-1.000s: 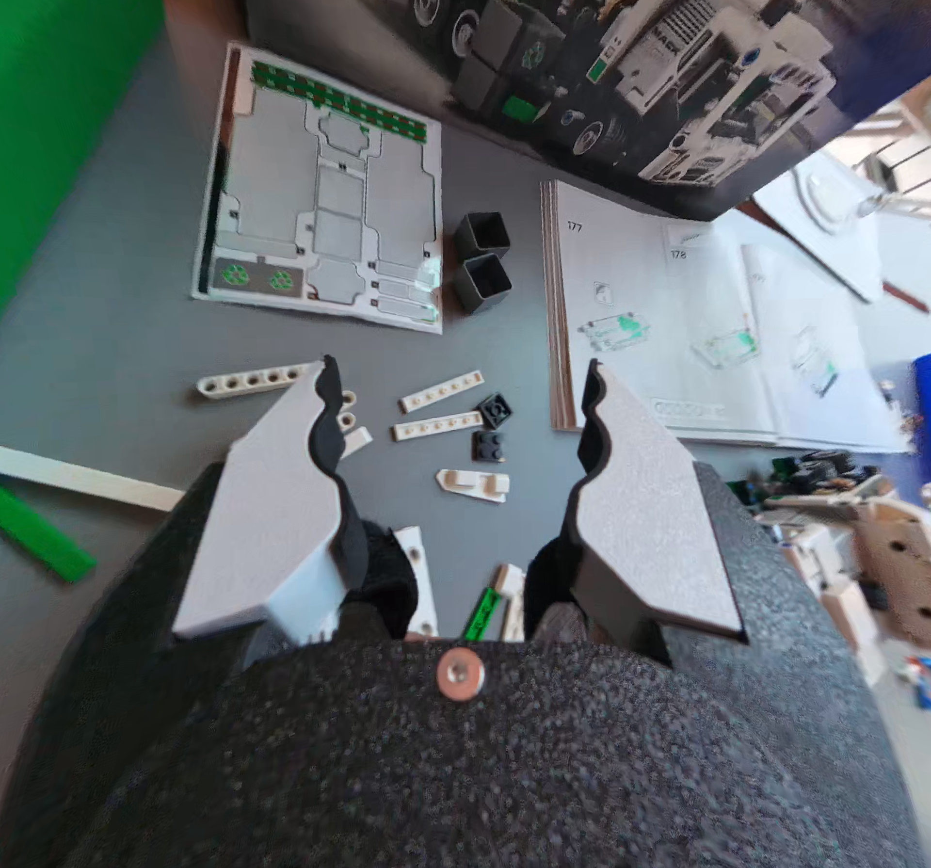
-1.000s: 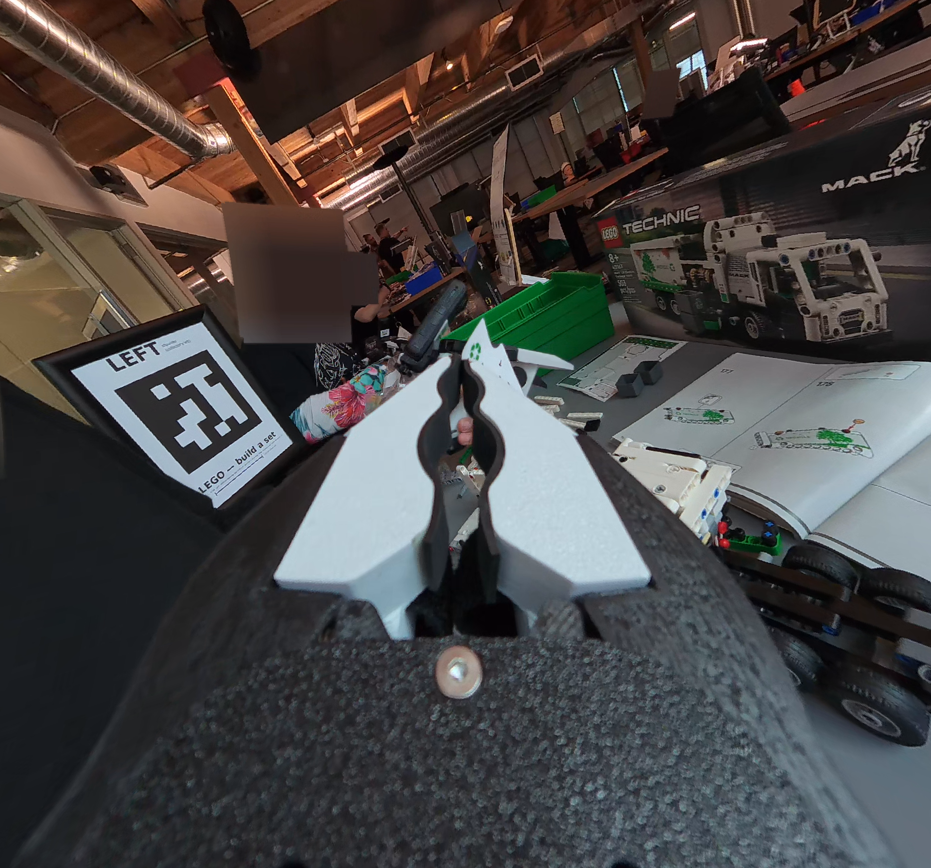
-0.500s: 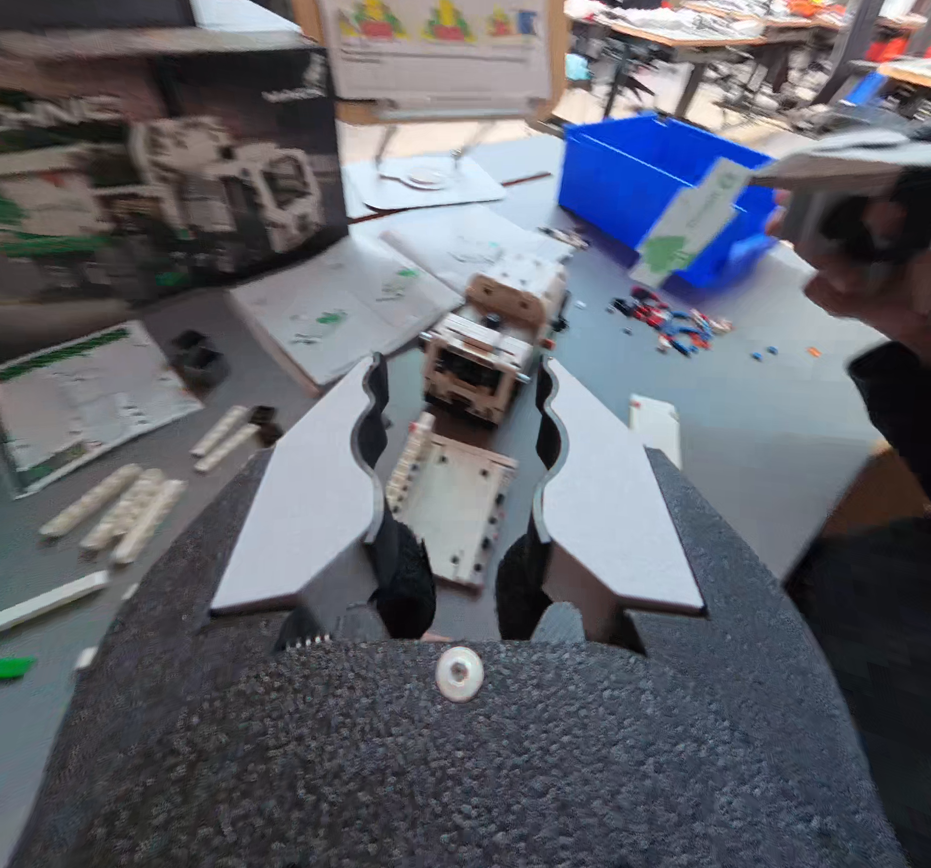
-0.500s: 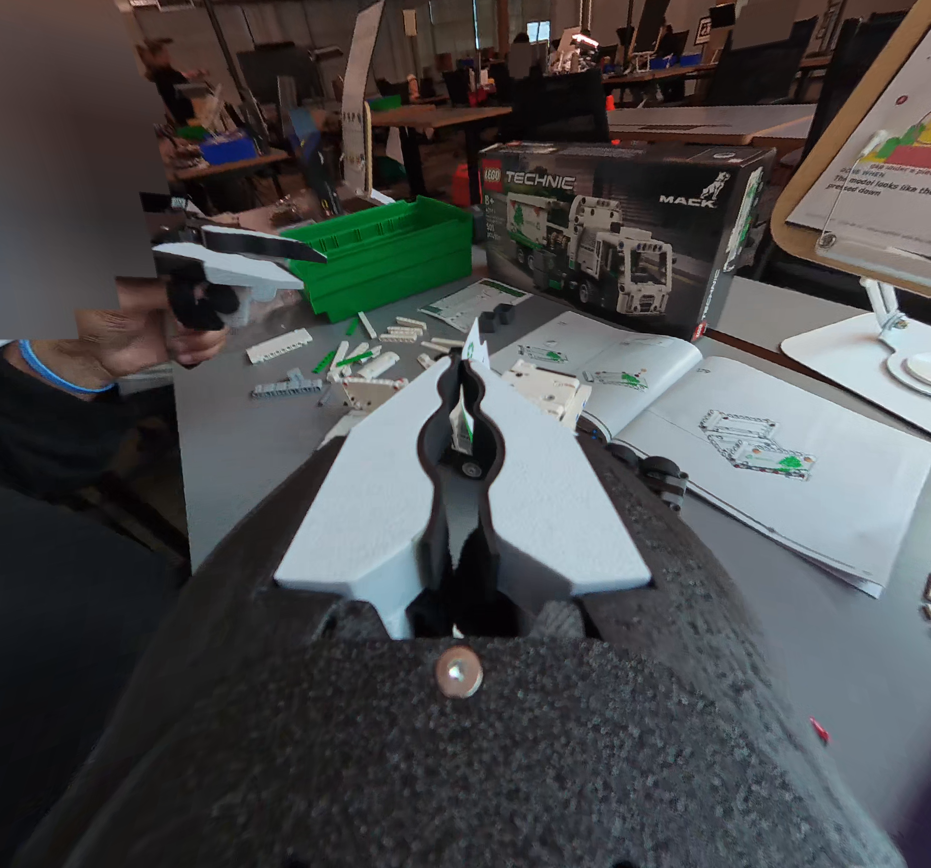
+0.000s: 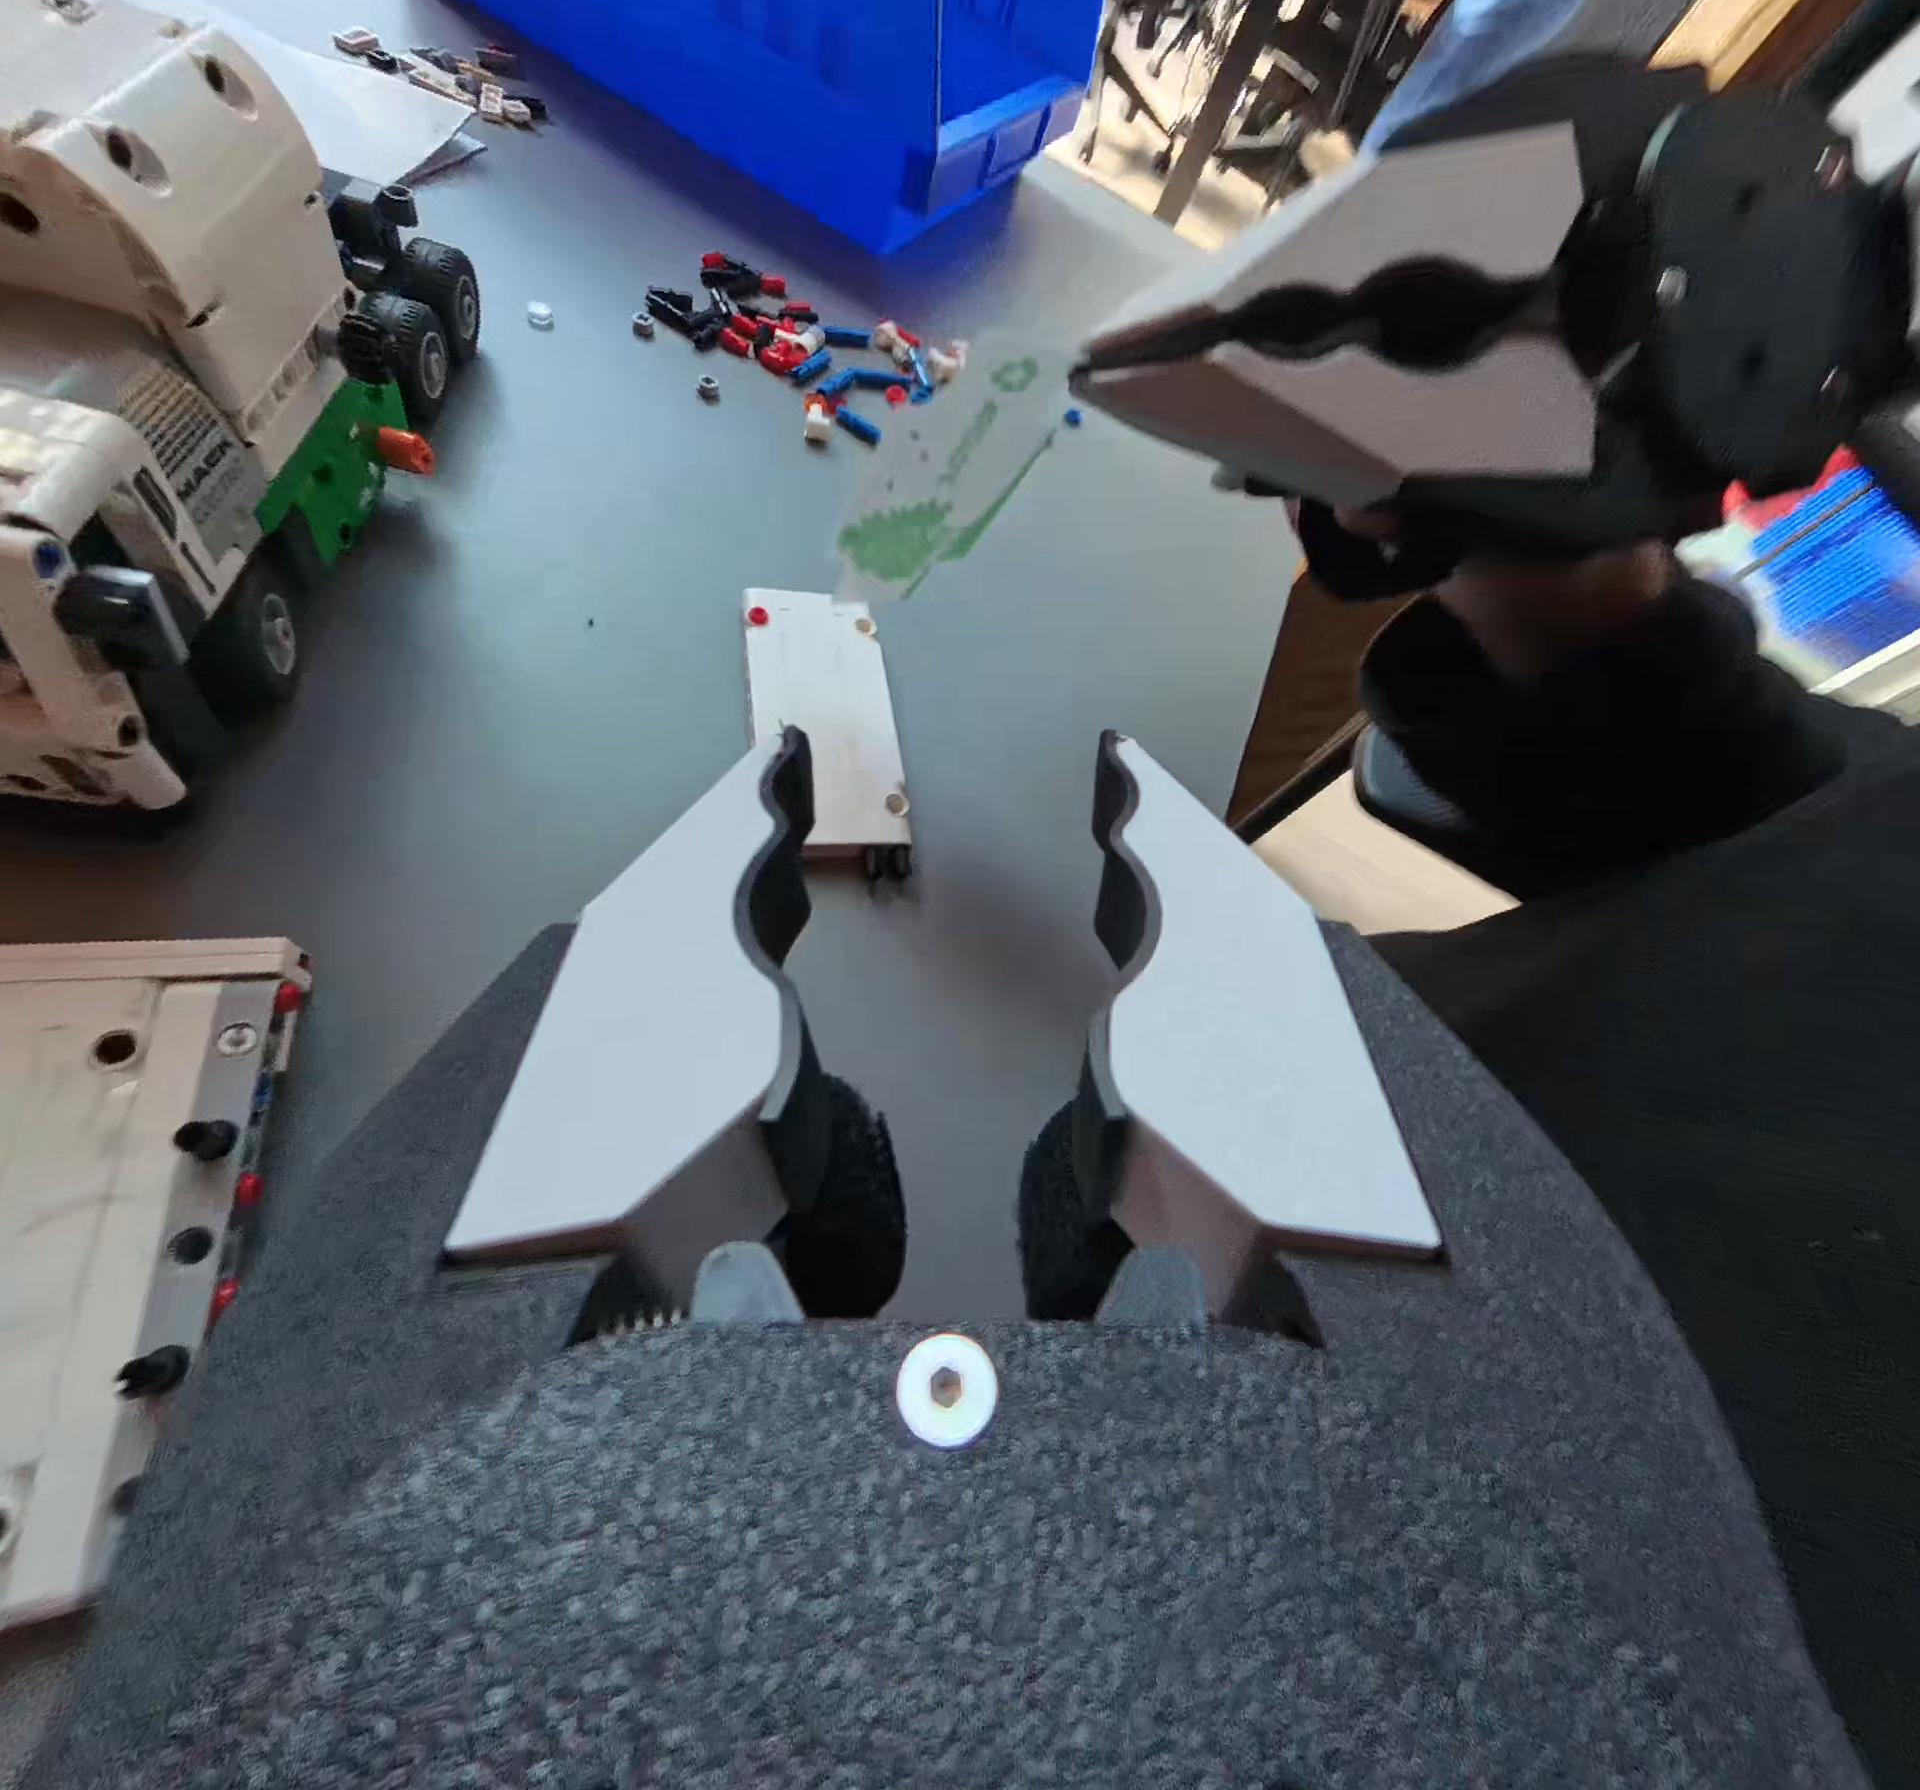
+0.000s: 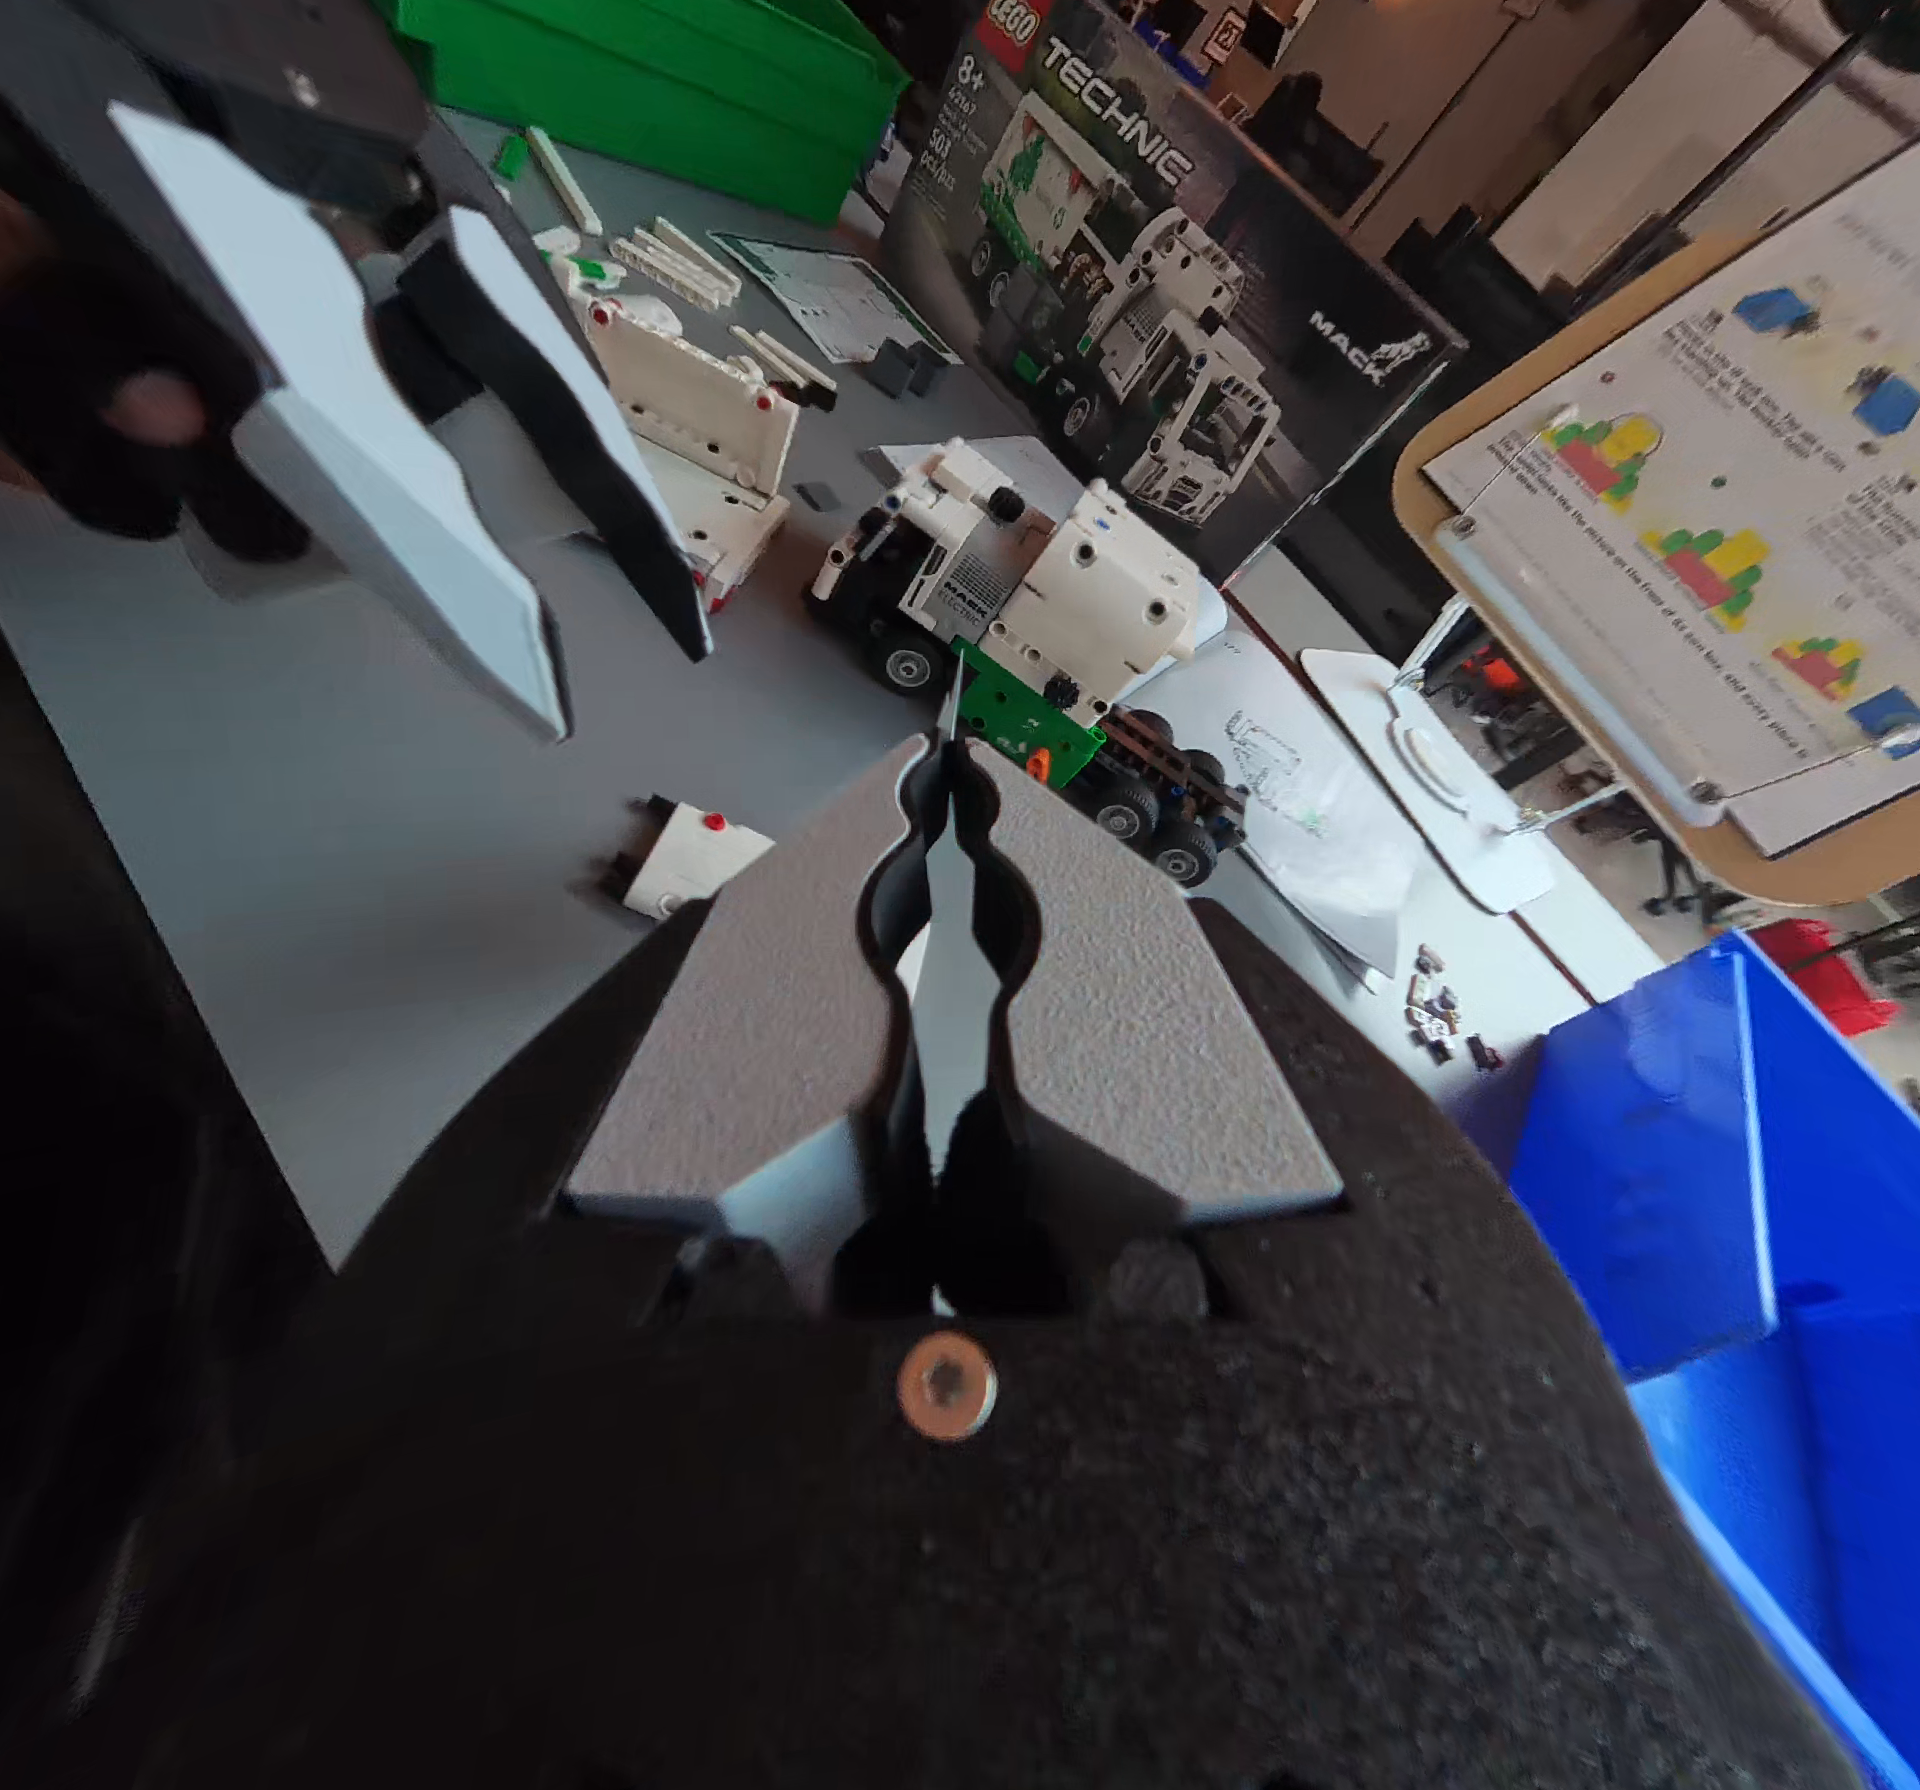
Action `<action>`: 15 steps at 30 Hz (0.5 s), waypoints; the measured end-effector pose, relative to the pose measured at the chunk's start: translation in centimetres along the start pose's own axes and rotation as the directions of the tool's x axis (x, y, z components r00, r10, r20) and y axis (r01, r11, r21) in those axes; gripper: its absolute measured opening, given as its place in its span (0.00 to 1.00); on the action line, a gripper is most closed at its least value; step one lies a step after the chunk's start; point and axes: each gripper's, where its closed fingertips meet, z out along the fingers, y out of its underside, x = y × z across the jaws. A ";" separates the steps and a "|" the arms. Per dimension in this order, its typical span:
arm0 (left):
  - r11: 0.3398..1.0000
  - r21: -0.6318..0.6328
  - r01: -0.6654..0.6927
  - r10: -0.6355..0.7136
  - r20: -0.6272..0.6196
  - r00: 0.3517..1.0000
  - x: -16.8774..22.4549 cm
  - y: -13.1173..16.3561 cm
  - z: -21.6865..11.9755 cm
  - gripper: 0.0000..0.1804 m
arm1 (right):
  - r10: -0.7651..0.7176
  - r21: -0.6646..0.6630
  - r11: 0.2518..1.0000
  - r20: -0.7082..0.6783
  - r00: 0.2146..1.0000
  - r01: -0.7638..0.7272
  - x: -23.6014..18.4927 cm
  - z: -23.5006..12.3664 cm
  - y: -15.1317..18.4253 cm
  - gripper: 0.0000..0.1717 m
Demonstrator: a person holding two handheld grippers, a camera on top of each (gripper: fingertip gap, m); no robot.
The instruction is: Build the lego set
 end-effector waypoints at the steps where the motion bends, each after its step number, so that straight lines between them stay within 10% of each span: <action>1: 0.997 0.022 0.077 -0.076 -0.041 0.996 -0.1 -0.6 -0.2 0.27 | -0.031 -0.007 0.999 -0.015 0.999 0.031 -0.2 0.0 -0.1 0.00; 7: 0.863 0.052 0.502 -0.469 -0.287 0.835 -0.2 -3.8 -1.4 0.20 | -0.137 -0.023 0.991 -0.070 0.988 0.135 -0.5 0.0 0.3 0.00; 15: 0.892 0.004 0.451 -0.440 -0.215 0.872 -0.4 -2.6 0.2 0.18 | 0.016 -0.060 0.998 -0.108 0.994 -0.023 1.8 0.1 1.8 0.00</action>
